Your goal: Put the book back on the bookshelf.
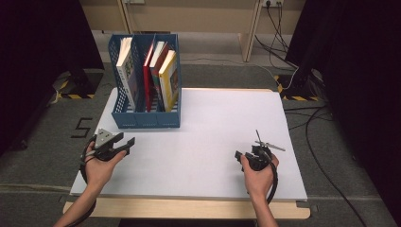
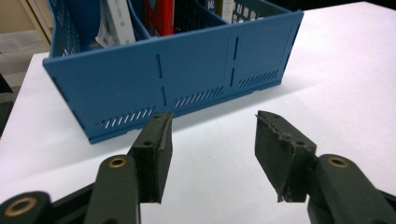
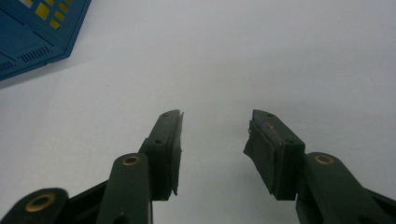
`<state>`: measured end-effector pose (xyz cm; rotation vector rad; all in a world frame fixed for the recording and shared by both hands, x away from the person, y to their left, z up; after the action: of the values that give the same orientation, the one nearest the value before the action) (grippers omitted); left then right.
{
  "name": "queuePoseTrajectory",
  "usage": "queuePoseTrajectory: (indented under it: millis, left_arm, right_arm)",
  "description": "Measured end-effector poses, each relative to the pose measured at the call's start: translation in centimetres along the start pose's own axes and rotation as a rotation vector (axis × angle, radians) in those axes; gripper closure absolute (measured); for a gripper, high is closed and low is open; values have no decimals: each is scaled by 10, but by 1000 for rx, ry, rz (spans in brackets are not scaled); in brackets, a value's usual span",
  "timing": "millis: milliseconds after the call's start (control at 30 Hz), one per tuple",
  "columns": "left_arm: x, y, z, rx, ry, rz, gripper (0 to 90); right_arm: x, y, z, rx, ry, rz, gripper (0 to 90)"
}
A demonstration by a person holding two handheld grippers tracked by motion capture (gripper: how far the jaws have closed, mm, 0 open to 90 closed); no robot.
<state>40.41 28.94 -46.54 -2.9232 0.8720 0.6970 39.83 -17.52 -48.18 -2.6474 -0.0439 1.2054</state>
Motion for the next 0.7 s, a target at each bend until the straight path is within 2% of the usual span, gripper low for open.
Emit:
queuePoseTrajectory:
  millis: [700]
  left_arm:
    - [-10, -20, 28, -21, -16, -34, 460]
  right_arm:
    - [-1, 1, 0, 0, 1, 4, 538]
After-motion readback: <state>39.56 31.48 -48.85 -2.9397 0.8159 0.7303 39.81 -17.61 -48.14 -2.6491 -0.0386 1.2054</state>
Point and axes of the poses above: each handheld gripper's, and its own axes: x roughly forward along the jaws, z roughly out of its underside, y roughly to its right, the point moved 3 cm from there along x, roughly forward along the jaws, and after that the axes turned 12 degrees about z, right-handed, at the moved point
